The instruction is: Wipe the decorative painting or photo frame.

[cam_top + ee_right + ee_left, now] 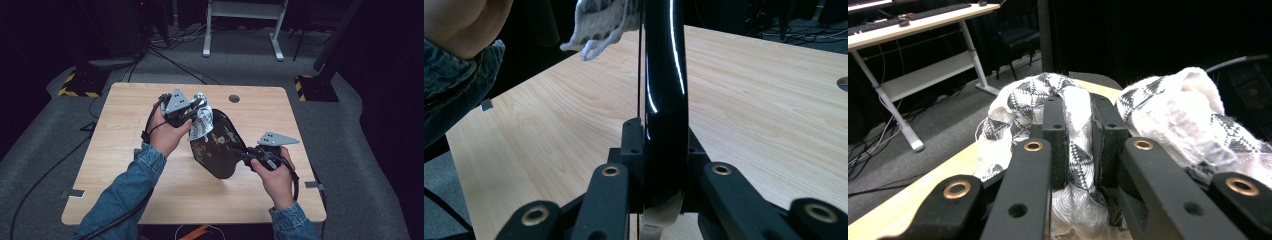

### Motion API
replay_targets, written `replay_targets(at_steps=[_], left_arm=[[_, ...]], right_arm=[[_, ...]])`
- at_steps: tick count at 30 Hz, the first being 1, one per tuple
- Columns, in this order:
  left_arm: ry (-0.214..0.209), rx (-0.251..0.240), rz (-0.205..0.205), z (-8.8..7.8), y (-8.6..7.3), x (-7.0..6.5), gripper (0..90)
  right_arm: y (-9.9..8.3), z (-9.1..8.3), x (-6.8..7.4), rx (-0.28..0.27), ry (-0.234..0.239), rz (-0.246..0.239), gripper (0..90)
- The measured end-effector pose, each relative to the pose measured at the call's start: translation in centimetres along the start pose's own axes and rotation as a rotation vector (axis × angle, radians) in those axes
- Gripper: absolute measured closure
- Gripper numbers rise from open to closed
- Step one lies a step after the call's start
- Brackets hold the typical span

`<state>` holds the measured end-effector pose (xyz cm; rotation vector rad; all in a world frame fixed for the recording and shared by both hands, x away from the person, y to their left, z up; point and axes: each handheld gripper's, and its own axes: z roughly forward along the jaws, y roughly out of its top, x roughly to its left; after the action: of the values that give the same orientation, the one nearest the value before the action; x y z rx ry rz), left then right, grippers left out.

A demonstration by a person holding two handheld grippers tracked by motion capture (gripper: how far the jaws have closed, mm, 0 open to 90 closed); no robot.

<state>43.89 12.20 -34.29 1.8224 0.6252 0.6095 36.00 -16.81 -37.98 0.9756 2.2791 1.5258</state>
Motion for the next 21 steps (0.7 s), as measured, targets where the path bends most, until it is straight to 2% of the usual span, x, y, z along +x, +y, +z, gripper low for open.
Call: replay_targets(at_steps=[9,21], left_arm=[[-0.002,0.033,-0.008,-0.2,-1.3,0.3,80.1],[-0.009,0.043,-0.022,-0.6,-2.5,0.6,80.1]], right_arm=[[0.0,0.0,0.0,0.001,0.000,-0.001,80.4],[0.1,0.2,-0.1,0.001,0.004,-0.001,80.6]])
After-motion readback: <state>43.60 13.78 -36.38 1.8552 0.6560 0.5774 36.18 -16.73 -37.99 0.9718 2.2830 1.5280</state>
